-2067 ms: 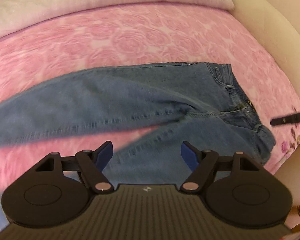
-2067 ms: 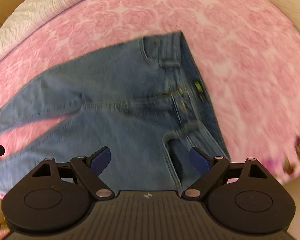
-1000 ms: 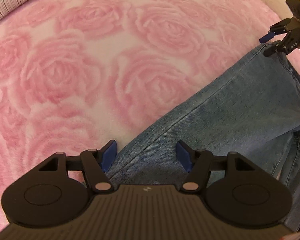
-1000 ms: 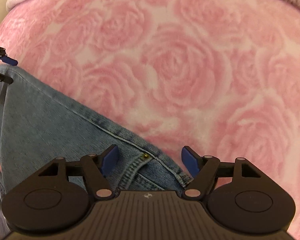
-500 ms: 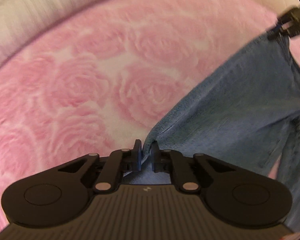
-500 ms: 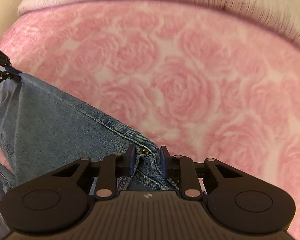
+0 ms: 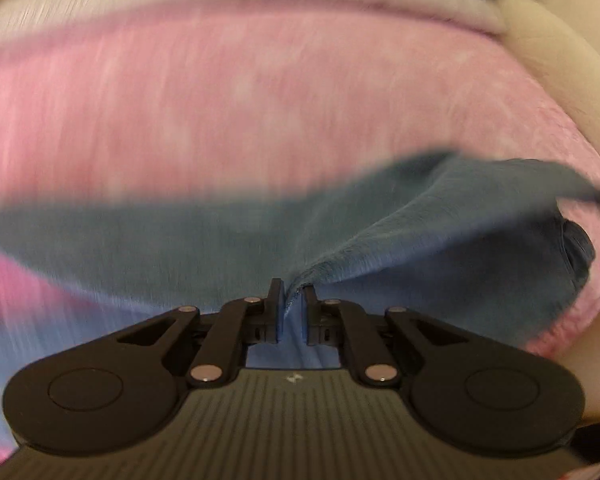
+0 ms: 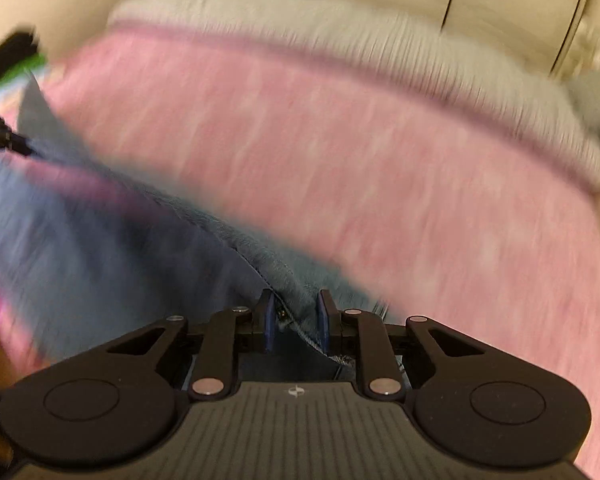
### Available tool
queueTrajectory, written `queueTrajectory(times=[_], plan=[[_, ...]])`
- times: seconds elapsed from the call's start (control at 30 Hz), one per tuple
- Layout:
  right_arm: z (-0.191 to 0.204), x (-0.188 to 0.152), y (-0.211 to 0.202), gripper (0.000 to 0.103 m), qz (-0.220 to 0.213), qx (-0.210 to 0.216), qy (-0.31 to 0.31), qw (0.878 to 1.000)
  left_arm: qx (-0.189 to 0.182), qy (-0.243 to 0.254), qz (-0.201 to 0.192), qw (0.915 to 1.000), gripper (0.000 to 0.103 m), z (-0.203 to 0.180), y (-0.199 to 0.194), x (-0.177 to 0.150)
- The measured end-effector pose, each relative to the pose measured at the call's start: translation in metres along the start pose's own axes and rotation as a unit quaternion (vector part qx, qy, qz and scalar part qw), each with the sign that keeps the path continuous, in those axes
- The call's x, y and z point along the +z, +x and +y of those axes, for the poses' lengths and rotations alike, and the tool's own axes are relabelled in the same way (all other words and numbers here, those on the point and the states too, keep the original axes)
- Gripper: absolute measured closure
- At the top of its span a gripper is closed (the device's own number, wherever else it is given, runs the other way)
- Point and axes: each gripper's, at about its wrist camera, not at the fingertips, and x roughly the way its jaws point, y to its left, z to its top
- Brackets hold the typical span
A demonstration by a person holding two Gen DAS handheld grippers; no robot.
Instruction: Fold clothes
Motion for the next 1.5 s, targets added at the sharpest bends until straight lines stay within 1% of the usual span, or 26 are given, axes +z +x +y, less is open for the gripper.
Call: queueTrajectory(times=[0.1, 0.13, 0.17, 0.23, 0.27, 0.3, 0.33, 0.37, 0.47, 0.5, 0.57, 0.6, 0.63, 0.67, 0.7, 0.77, 0.9, 0.93, 0.97, 1.07, 1.2, 1.33, 1.4, 1.43, 1.47, 1.5], plan=[[0.03, -0.058, 0.015, 0.083, 0.109, 0.0, 0.012, 0.994, -0.001, -0.071, 0.037, 0.9968, 0.094, -0.007, 0.011, -0.045], [0.037, -0.074, 0.023, 0.075, 0.146, -0.009, 0.017, 0.989, -0.007, -0.099, 0.036, 0.9945, 0.092, -0.006, 0.01, -0.053], [0.032, -0.082, 0.023, 0.071, 0.149, -0.004, 0.053, 0.987, -0.012, -0.133, 0.029, 0.9907, 0.086, -0.005, 0.009, -0.06], [0.02, -0.095, 0.021, 0.069, 0.147, 0.009, 0.13, 0.981, -0.019, -0.198, 0.01, 0.98, 0.079, 0.001, 0.006, -0.067], [0.014, -0.102, 0.02, 0.065, 0.146, 0.015, 0.168, 0.975, -0.026, -0.238, -0.003, 0.9708, 0.075, 0.006, 0.005, -0.07], [0.001, -0.107, 0.016, 0.062, 0.131, 0.03, 0.232, 0.963, -0.03, -0.272, -0.015, 0.9616, 0.074, 0.012, 0.005, -0.072], [-0.015, -0.115, 0.014, 0.061, 0.11, 0.048, 0.311, 0.943, -0.034, -0.306, -0.026, 0.9512, 0.074, 0.016, 0.006, -0.074], [-0.028, -0.123, 0.014, 0.061, 0.089, 0.062, 0.379, 0.919, -0.041, -0.345, -0.037, 0.9369, 0.073, 0.022, 0.008, -0.076], [-0.059, -0.151, 0.02, 0.061, 0.026, 0.091, 0.544, 0.834, -0.066, -0.424, -0.062, 0.9012, 0.072, 0.037, 0.017, -0.082], [-0.067, -0.16, 0.023, 0.06, 0.005, 0.098, 0.59, 0.801, -0.072, -0.432, -0.064, 0.8968, 0.072, 0.038, 0.02, -0.082], [-0.074, -0.173, 0.031, 0.058, -0.016, 0.097, 0.634, 0.767, -0.079, -0.433, -0.063, 0.8958, 0.071, 0.04, 0.028, -0.08], [-0.076, -0.176, 0.035, 0.058, -0.03, 0.094, 0.646, 0.757, -0.08, -0.436, -0.062, 0.8944, 0.07, 0.04, 0.032, -0.08], [-0.078, -0.177, 0.038, 0.058, -0.039, 0.089, 0.652, 0.752, -0.083, -0.442, -0.062, 0.8911, 0.069, 0.04, 0.036, -0.081], [-0.08, -0.178, 0.041, 0.058, -0.048, 0.084, 0.658, 0.747, -0.087, -0.458, -0.064, 0.8823, 0.068, 0.042, 0.039, -0.085], [-0.081, -0.179, 0.046, 0.058, -0.055, 0.084, 0.664, 0.741, -0.092, -0.475, -0.067, 0.8724, 0.068, 0.044, 0.042, -0.089], [-0.083, -0.18, 0.053, 0.057, -0.064, 0.083, 0.675, 0.731, -0.102, -0.517, -0.078, 0.8464, 0.065, 0.05, 0.049, -0.1], [-0.081, -0.187, 0.058, 0.055, -0.072, 0.076, 0.68, 0.726, -0.115, -0.574, -0.095, 0.8052, 0.064, 0.059, 0.056, -0.117], [-0.081, -0.191, 0.057, 0.055, -0.073, 0.076, 0.682, 0.723, -0.117, -0.584, -0.1, 0.797, 0.064, 0.06, 0.055, -0.121], [-0.081, -0.195, 0.055, 0.055, -0.073, 0.076, 0.685, 0.721, -0.116, -0.588, -0.106, 0.7933, 0.064, 0.06, 0.051, -0.125], [-0.081, -0.196, 0.055, 0.055, -0.074, 0.077, 0.686, 0.72, -0.1, -0.589, -0.124, 0.7922, 0.062, 0.064, 0.037, -0.136], [-0.08, -0.197, 0.055, 0.054, -0.073, 0.078, 0.683, 0.722, -0.082, -0.61, -0.119, 0.7787, 0.062, 0.074, 0.044, -0.144], [-0.078, -0.198, 0.057, 0.052, -0.076, 0.077, 0.686, 0.719, -0.085, -0.608, -0.136, 0.7773, 0.064, 0.077, 0.062, -0.137], [-0.077, -0.199, 0.058, 0.052, -0.077, 0.076, 0.69, 0.715, -0.082, -0.604, -0.142, 0.78, 0.087, 0.078, 0.066, -0.132], [-0.078, -0.2, 0.059, 0.052, -0.079, 0.077, 0.694, 0.711, -0.079, -0.597, -0.143, 0.7852, 0.101, 0.079, 0.065, -0.132], [-0.078, -0.2, 0.059, 0.07, -0.08, 0.074, 0.697, 0.709, -0.077, -0.586, -0.151, 0.7923, 0.101, 0.078, 0.061, -0.13], [-0.078, -0.198, 0.058, 0.076, -0.079, 0.067, 0.693, 0.713, -0.075, -0.568, -0.164, 0.803, 0.101, 0.076, 0.053, -0.128]])
